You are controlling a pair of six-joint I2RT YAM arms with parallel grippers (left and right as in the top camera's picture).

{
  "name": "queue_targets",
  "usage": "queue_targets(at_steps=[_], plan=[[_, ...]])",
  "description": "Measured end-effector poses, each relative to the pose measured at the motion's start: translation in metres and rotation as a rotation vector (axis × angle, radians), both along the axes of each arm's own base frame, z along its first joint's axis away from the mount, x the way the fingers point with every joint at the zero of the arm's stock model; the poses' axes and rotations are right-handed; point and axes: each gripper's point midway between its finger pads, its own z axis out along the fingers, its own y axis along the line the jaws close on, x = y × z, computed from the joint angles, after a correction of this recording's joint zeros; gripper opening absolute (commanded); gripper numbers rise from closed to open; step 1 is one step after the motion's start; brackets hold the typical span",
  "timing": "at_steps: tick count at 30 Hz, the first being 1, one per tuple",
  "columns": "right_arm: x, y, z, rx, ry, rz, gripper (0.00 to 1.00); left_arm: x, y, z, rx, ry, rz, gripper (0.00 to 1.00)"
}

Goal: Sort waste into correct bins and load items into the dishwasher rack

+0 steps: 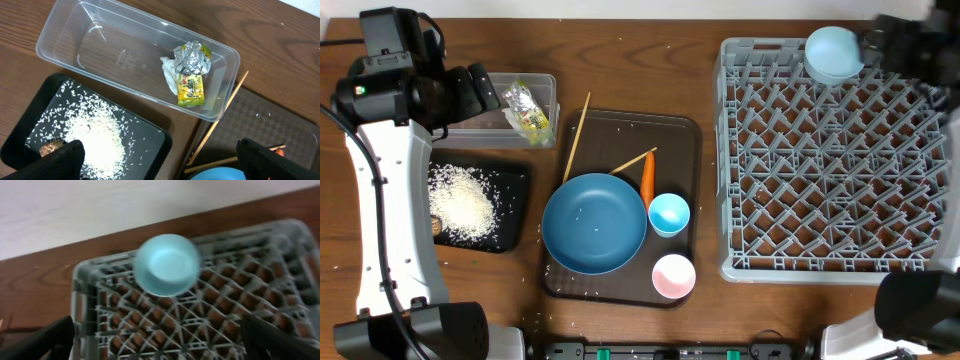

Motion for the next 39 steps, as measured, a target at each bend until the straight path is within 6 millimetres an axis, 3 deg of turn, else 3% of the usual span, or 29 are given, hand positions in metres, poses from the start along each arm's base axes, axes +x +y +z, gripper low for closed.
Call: queue_targets(at_steps=[3, 7, 9, 13, 18, 24, 29, 35, 39], plan=[[0.000, -0.014, 0.003, -0.003, -0.018, -0.027, 0.99, 0.000, 0.000, 0.000, 0.000, 0.000, 0.000, 0.98], [0.015, -0.023, 0.012, -0.031, -0.089, -0.054, 0.85, 0.000, 0.000, 0.000, 0.000, 0.000, 0.000, 0.98], [0.024, -0.028, 0.006, -0.030, -0.102, -0.074, 0.77, 0.000, 0.000, 0.000, 0.000, 0.000, 0.000, 0.98], [0.040, -0.037, -0.037, 0.016, -0.034, -0.122, 0.64, 0.000, 0.000, 0.000, 0.000, 0.000, 0.000, 0.98], [0.058, -0.041, -0.118, 0.101, 0.112, -0.168, 0.53, 0.000, 0.000, 0.000, 0.000, 0.000, 0.000, 0.98], [0.069, -0.035, -0.174, 0.169, 0.196, -0.189, 0.44, 0.000, 0.000, 0.000, 0.000, 0.000, 0.000, 0.98], [0.073, -0.034, -0.183, 0.191, 0.200, -0.199, 0.31, 0.000, 0.000, 0.000, 0.000, 0.000, 0.000, 0.98], [0.076, -0.034, -0.181, 0.192, 0.188, -0.200, 0.02, 0.000, 0.000, 0.000, 0.000, 0.000, 0.000, 0.98], [0.076, -0.034, -0.181, 0.199, 0.187, -0.205, 0.01, 0.000, 0.000, 0.000, 0.000, 0.000, 0.000, 0.98]])
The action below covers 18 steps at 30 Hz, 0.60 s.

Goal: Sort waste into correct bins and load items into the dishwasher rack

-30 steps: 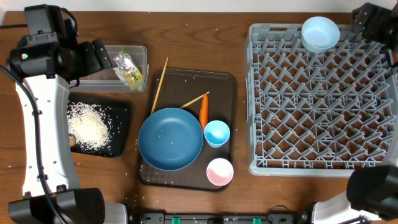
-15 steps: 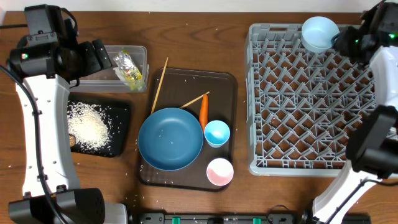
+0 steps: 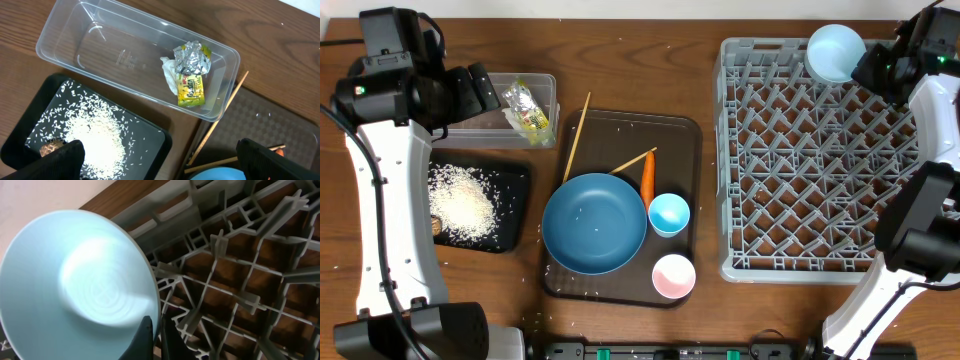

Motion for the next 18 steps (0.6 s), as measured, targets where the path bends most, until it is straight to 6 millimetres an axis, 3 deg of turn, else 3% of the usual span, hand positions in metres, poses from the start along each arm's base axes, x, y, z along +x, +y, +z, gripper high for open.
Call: queue_targets(at_steps=[10, 11, 12, 13, 18], plan=[[-0.0001, 0.0000, -0.0001, -0.001, 0.000, 0.001, 0.01, 0.0000, 0.0000, 0.0000, 0.000, 0.000, 0.000, 0.98], [-0.0002, 0.0001, -0.0002, 0.000, 0.001, 0.001, 0.07, 0.0000, -0.0001, 0.0000, 0.000, 0.000, 0.000, 0.98], [-0.0006, 0.0001, -0.0004, 0.001, 0.003, -0.001, 0.24, 0.0000, 0.0000, 0.0000, 0.000, 0.000, 0.000, 0.98], [-0.0013, 0.0001, -0.0010, 0.002, 0.007, -0.002, 0.35, -0.0001, 0.0000, 0.0000, 0.000, 0.000, 0.000, 0.98], [-0.0061, 0.0029, -0.0047, 0.001, 0.032, 0.010, 0.36, 0.0000, -0.0001, 0.0000, 0.000, 0.000, 0.000, 0.98]])
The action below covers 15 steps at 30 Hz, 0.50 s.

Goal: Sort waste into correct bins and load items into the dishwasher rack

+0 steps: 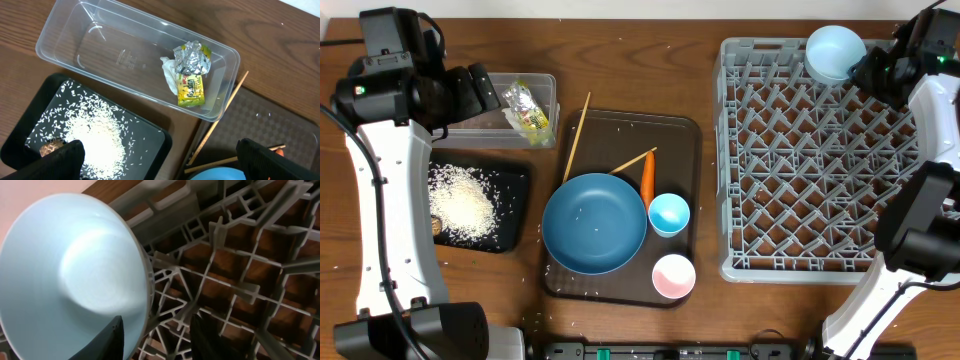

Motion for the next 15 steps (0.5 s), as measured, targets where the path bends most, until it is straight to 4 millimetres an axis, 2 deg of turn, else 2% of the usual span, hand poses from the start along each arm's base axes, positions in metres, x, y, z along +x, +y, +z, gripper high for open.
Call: queue_targets(at_steps=[2, 6, 15], plan=[[0.001, 0.001, 0.000, -0.001, -0.003, 0.003, 0.31, 0.000, 0.000, 0.000, 0.000, 0.000, 0.000, 0.98], [0.003, 0.001, 0.002, -0.007, -0.012, 0.009, 0.12, 0.000, 0.000, 0.000, 0.000, 0.000, 0.000, 0.98], [0.011, -0.001, 0.005, -0.018, -0.053, 0.005, 0.17, 0.000, 0.000, 0.000, 0.000, 0.000, 0.000, 0.98]])
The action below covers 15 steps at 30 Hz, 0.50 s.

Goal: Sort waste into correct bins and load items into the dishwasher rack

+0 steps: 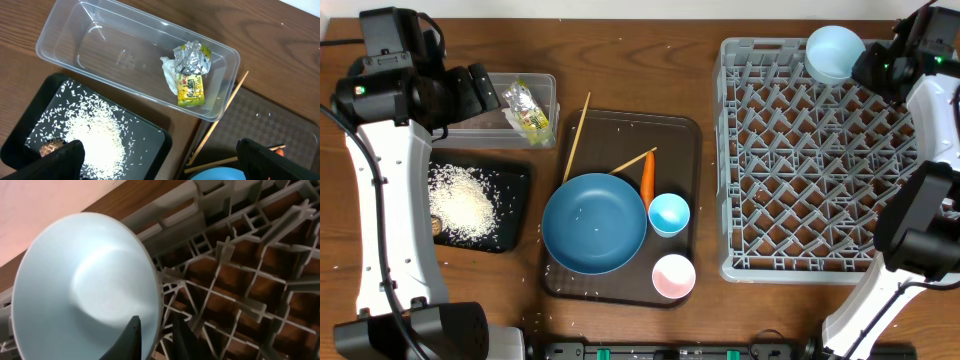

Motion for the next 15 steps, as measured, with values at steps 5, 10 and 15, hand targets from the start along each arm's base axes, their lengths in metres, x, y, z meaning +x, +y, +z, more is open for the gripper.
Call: queue_targets(at_steps=[5, 10, 15], plan=[[-0.0018, 0.0005, -0.0044, 0.005, 0.008, -0.004, 0.24, 0.0001, 0.0002, 0.0000, 0.000, 0.000, 0.000, 0.98], [0.0003, -0.0002, -0.0029, 0.002, -0.003, -0.004, 0.28, 0.0000, 0.0001, 0.0000, 0.000, 0.000, 0.000, 0.98], [0.0047, -0.0013, 0.0007, -0.005, -0.026, -0.004, 0.28, 0.0001, 0.0002, 0.0000, 0.000, 0.000, 0.000, 0.98]])
